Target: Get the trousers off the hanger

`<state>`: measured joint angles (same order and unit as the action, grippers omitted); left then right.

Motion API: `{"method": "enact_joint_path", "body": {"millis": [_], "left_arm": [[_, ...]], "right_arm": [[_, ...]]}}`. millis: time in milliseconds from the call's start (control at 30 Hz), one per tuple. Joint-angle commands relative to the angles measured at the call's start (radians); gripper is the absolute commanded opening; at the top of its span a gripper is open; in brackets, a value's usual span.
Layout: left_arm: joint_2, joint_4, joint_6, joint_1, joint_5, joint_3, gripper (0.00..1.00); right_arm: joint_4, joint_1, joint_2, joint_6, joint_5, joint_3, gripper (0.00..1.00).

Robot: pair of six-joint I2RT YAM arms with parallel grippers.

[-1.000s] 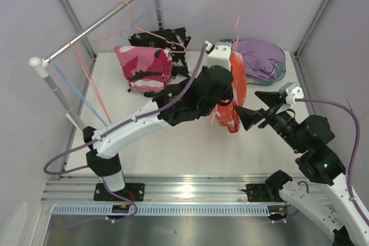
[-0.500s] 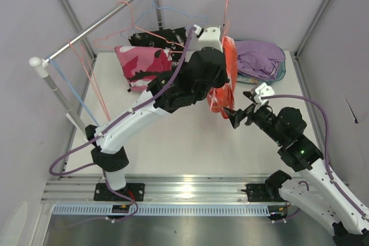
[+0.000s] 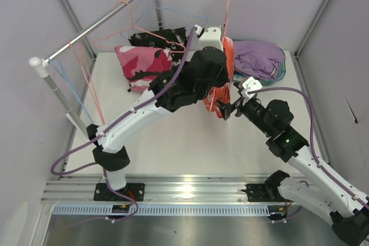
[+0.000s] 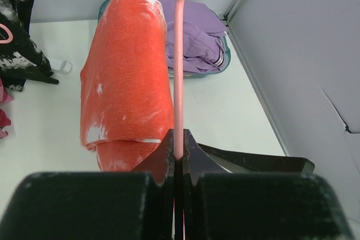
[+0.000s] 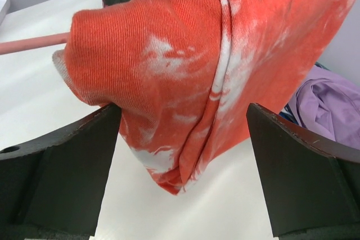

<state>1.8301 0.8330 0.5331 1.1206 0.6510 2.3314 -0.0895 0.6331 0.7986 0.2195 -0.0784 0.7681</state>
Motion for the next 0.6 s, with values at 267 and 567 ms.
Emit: {"method": "enact_joint_path", "body": {"millis": [267,567], "left_arm": [[-0.064,-0.167,0.008,-0.004,0.009,0.039,0.0],[-0.078,-0.18,-0.022,-0.027,0.033,-0.036,0.0]], "right_arm": [[-0.168,-0.033,0.119,0.032,0.106,0.023,0.55],[-0.139,-0.108,0.134,0.021,0.078,0.117,0.0]]}}
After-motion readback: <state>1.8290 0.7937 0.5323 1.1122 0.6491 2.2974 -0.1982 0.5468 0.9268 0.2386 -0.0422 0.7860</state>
